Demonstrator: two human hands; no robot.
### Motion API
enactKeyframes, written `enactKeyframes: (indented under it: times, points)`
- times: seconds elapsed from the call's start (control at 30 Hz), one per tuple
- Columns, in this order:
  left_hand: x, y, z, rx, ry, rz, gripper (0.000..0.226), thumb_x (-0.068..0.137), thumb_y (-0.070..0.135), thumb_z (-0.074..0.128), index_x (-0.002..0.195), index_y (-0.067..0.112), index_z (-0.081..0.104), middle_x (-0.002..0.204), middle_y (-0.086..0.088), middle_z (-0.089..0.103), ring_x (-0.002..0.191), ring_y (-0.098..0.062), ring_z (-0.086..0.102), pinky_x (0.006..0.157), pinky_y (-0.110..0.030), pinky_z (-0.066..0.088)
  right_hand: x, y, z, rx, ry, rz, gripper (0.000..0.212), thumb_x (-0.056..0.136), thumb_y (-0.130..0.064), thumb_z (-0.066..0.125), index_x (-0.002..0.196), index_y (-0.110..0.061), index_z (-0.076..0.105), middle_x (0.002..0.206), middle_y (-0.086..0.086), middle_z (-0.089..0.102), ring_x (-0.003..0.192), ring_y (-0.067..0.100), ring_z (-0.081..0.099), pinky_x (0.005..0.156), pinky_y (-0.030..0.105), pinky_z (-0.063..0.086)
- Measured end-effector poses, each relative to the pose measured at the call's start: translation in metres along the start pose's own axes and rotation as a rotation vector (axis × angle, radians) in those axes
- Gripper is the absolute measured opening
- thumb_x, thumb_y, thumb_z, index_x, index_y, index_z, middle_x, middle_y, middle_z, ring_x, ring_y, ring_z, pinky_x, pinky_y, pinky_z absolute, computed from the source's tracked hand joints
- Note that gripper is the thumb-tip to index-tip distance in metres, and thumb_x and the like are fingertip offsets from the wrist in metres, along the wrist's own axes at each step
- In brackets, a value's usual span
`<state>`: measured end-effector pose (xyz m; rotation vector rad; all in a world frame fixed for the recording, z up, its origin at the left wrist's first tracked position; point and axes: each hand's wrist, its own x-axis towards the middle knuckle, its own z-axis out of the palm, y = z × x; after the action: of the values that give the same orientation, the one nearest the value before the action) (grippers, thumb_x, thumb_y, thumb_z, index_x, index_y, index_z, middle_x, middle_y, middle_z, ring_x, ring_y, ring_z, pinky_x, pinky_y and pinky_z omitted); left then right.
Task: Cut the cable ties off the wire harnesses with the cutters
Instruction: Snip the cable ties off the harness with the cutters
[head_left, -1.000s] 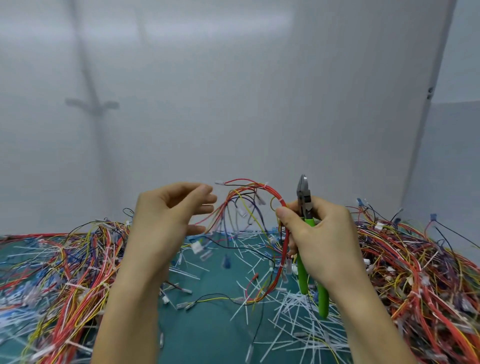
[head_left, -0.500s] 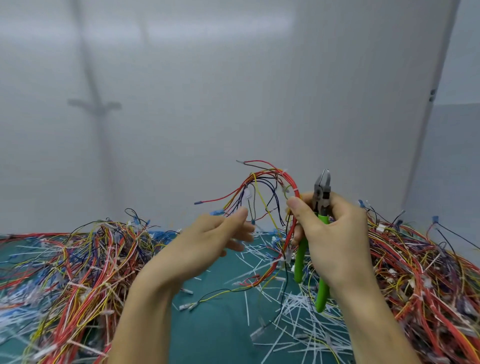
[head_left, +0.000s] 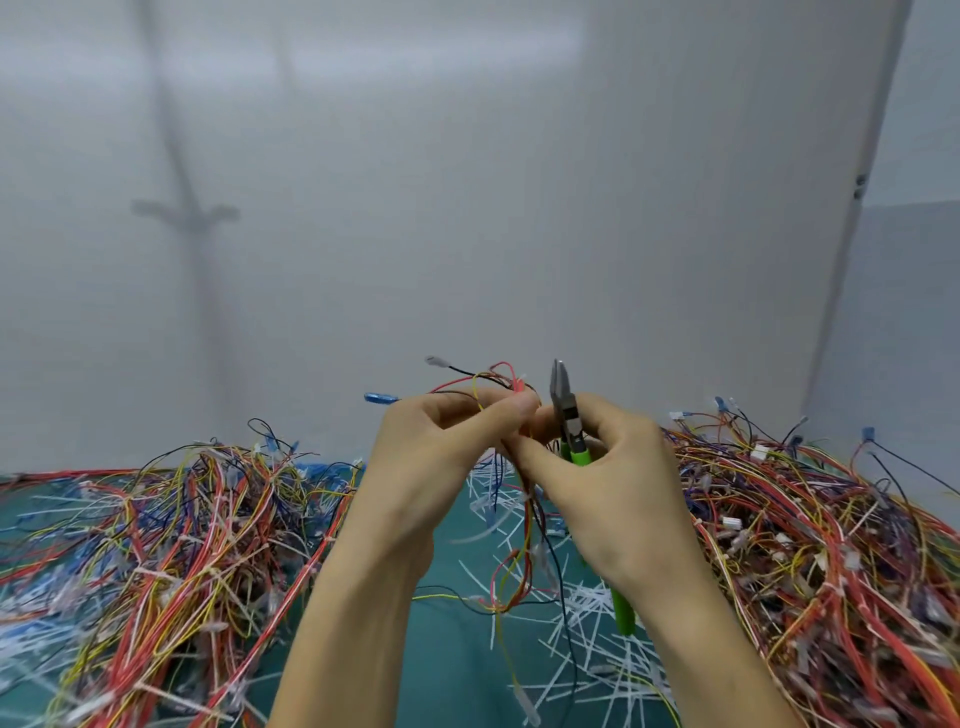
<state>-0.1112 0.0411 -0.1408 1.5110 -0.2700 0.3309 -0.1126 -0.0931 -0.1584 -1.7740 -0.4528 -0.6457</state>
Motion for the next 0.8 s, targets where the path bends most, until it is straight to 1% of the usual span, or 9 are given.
enactKeyframes:
  times: [0.07, 0.17, 0.23, 0.3, 0.4, 0.47, 0.63, 0.7, 0.8]
  points:
    - [0.0027, -0.0032, -0.0007, -0.008, 0.017, -0.025, 0.004, 0.079, 0.013, 0.075, 0.081, 0.009, 0.076, 0.077, -0.001, 0.076, 0.067, 0.000, 0.067, 0.058, -0.005, 0.045, -0.0011, 0.0003, 0.0001, -0.043, -0.014, -0.006, 0.018, 0.082, -0.040, 0.074, 0.073, -0.029, 0.063, 0.063, -0.009, 0.063, 0.061, 0.015, 0.054, 0.062, 0.039, 0.051]
    - [0.0049, -0.0061, -0.0033, -0.033, 0.019, -0.061, 0.005, 0.079, 0.011, 0.074, 0.084, 0.010, 0.075, 0.080, -0.003, 0.076, 0.068, 0.000, 0.068, 0.058, -0.005, 0.044, -0.0004, 0.0004, -0.0014, -0.076, -0.039, 0.012, 0.016, 0.082, -0.042, 0.073, 0.080, -0.027, 0.069, 0.071, -0.009, 0.068, 0.069, 0.020, 0.060, 0.068, 0.040, 0.054]
    - [0.0060, -0.0062, -0.0056, -0.089, 0.007, -0.067, 0.016, 0.074, 0.015, 0.076, 0.088, 0.008, 0.074, 0.080, -0.002, 0.076, 0.069, 0.000, 0.068, 0.059, -0.006, 0.045, -0.0003, 0.0003, -0.0026, -0.071, -0.066, 0.020, 0.012, 0.085, -0.043, 0.069, 0.086, -0.031, 0.070, 0.072, -0.013, 0.068, 0.070, 0.016, 0.062, 0.070, 0.039, 0.055]
    - [0.0068, -0.0056, -0.0066, -0.131, 0.010, -0.092, 0.036, 0.062, 0.027, 0.076, 0.094, 0.009, 0.074, 0.085, 0.000, 0.077, 0.074, -0.002, 0.068, 0.067, -0.014, 0.046, -0.0002, -0.0002, -0.0032, -0.072, -0.065, 0.032, 0.015, 0.088, -0.047, 0.063, 0.087, -0.034, 0.069, 0.066, -0.013, 0.065, 0.065, 0.013, 0.063, 0.069, 0.037, 0.055]
    - [0.0076, -0.0060, -0.0067, -0.193, 0.062, -0.135, 0.054, 0.052, 0.034, 0.075, 0.101, 0.010, 0.072, 0.084, 0.003, 0.076, 0.077, -0.002, 0.067, 0.080, -0.027, 0.042, -0.0005, -0.0011, -0.0022, -0.073, -0.009, 0.063, 0.037, 0.090, -0.059, 0.052, 0.079, -0.026, 0.066, 0.060, -0.004, 0.063, 0.057, 0.008, 0.063, 0.066, 0.034, 0.054]
    - [0.0071, -0.0056, -0.0061, -0.210, 0.087, -0.139, 0.059, 0.052, 0.033, 0.075, 0.104, 0.008, 0.070, 0.081, 0.004, 0.076, 0.075, -0.003, 0.065, 0.080, -0.029, 0.041, -0.0007, -0.0032, -0.0032, -0.111, 0.011, 0.055, 0.049, 0.087, -0.067, 0.043, 0.073, -0.024, 0.063, 0.060, -0.003, 0.063, 0.058, 0.010, 0.063, 0.064, 0.034, 0.051]
    - [0.0064, -0.0072, -0.0055, -0.257, 0.080, -0.072, 0.026, 0.068, 0.013, 0.072, 0.093, 0.008, 0.066, 0.079, -0.001, 0.076, 0.070, -0.005, 0.070, 0.065, -0.016, 0.050, -0.0005, -0.0045, -0.0060, -0.237, -0.155, 0.066, 0.076, 0.078, -0.078, 0.023, 0.066, -0.012, 0.059, 0.058, 0.004, 0.061, 0.057, 0.027, 0.060, 0.065, 0.045, 0.050]
    - [0.0057, -0.0064, -0.0040, -0.262, 0.079, -0.050, 0.016, 0.075, 0.004, 0.070, 0.090, 0.007, 0.066, 0.081, -0.004, 0.077, 0.070, -0.007, 0.071, 0.059, -0.011, 0.050, -0.0005, -0.0028, -0.0047, -0.276, -0.170, 0.068, 0.079, 0.079, -0.077, 0.017, 0.066, -0.011, 0.058, 0.056, 0.011, 0.058, 0.059, 0.031, 0.060, 0.066, 0.048, 0.050]
    - [0.0050, -0.0055, -0.0020, -0.220, 0.067, -0.034, 0.013, 0.078, 0.003, 0.071, 0.089, 0.008, 0.067, 0.082, -0.004, 0.077, 0.073, -0.007, 0.071, 0.061, -0.012, 0.051, -0.0003, -0.0002, -0.0031, -0.324, -0.169, 0.071, 0.074, 0.086, -0.072, 0.019, 0.065, -0.013, 0.058, 0.051, 0.005, 0.053, 0.060, 0.027, 0.062, 0.066, 0.045, 0.050]
